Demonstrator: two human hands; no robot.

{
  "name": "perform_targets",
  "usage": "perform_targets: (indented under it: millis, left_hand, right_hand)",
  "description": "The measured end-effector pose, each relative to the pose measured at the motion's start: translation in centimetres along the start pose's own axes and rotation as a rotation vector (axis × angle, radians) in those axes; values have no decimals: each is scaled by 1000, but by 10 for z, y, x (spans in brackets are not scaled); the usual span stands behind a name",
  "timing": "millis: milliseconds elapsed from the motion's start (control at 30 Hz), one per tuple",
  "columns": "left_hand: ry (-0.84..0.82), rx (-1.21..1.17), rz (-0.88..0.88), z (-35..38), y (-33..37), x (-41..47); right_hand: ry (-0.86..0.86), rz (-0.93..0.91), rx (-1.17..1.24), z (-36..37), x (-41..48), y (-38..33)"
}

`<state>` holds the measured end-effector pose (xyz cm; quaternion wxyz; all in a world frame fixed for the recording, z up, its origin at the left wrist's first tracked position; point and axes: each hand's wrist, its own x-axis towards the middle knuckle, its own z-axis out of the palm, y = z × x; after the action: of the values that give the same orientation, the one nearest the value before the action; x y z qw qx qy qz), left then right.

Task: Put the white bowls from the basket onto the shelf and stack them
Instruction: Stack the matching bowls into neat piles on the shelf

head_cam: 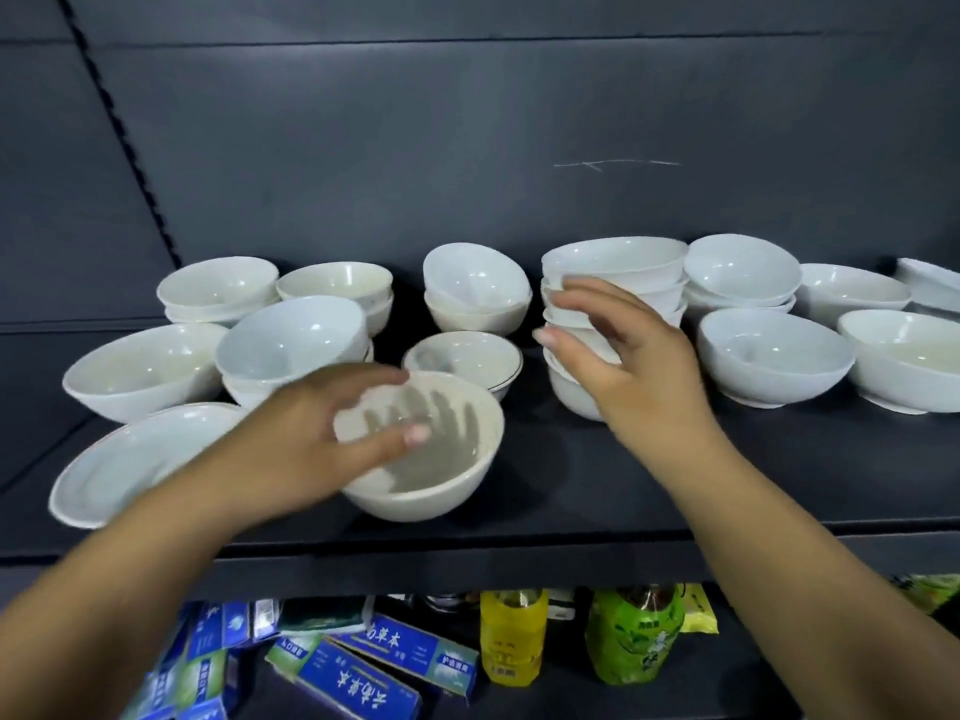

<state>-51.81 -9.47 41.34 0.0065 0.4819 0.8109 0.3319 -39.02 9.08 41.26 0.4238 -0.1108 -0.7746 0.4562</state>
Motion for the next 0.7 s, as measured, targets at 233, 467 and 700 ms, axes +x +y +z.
perform_targets:
  millis: [233, 467, 700]
  left_hand:
    - [3, 100, 161, 19, -27, -18]
    - [208, 77, 357, 11, -52, -45]
    - [233, 117, 295, -4, -60, -68]
  right_hand:
    - [-379, 302, -69, 37, 27, 7]
    - [-510, 193, -404, 36, 25, 27]
    - [-577, 120, -562, 53, 34, 39]
